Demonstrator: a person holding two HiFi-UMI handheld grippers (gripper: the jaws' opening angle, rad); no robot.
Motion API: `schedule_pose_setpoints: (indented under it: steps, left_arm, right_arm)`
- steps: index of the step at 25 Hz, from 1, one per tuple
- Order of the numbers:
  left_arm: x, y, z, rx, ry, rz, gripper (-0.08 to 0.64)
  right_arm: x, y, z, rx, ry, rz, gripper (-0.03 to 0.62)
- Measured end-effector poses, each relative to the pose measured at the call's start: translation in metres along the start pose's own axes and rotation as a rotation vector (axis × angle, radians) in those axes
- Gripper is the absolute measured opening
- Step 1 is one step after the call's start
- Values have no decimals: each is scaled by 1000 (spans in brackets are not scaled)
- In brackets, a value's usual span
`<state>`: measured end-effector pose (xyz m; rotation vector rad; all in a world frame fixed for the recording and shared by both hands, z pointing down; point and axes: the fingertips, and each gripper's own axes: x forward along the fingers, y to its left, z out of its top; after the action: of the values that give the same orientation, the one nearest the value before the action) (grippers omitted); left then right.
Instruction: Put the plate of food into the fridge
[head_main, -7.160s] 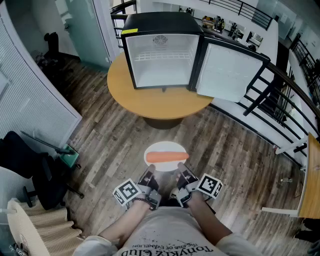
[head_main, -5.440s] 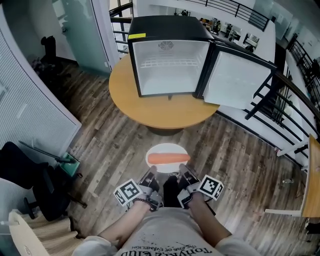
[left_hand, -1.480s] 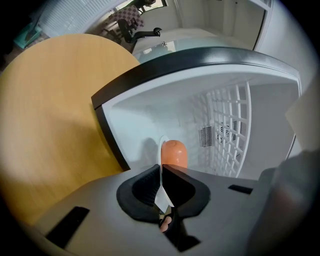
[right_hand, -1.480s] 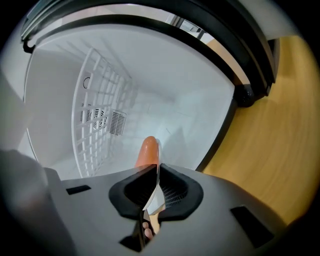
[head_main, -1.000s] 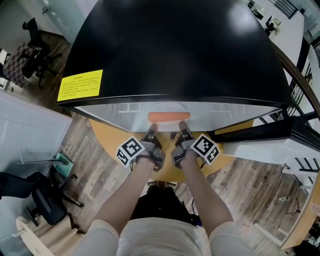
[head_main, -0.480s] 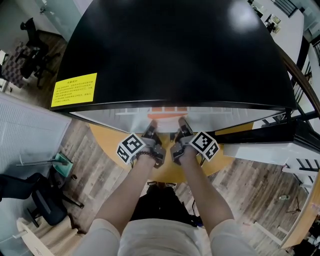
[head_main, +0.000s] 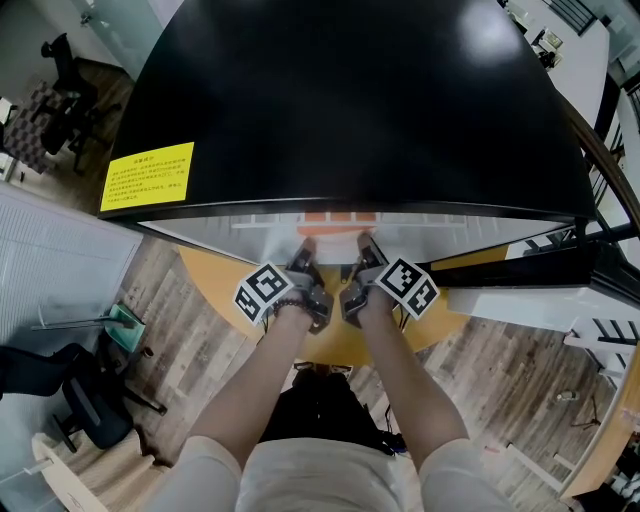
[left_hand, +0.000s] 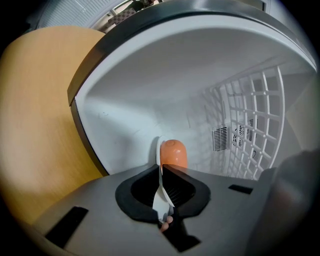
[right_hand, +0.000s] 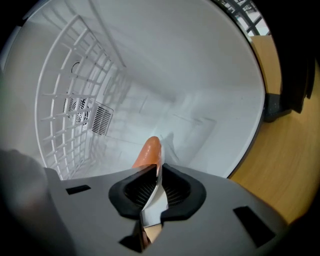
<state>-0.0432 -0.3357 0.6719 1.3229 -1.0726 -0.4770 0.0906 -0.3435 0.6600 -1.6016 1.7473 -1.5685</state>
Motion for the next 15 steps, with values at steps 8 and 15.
schedule_pose_setpoints:
  steps: [8, 15]
  left_arm:
    - [1, -2, -2, 40, 24, 25, 35]
    - [2, -5, -4, 74, 52, 27, 69]
  right_arm:
    - [0, -1, 0, -80, 20, -50, 43]
    - [-4, -4, 1, -139, 33, -82, 52]
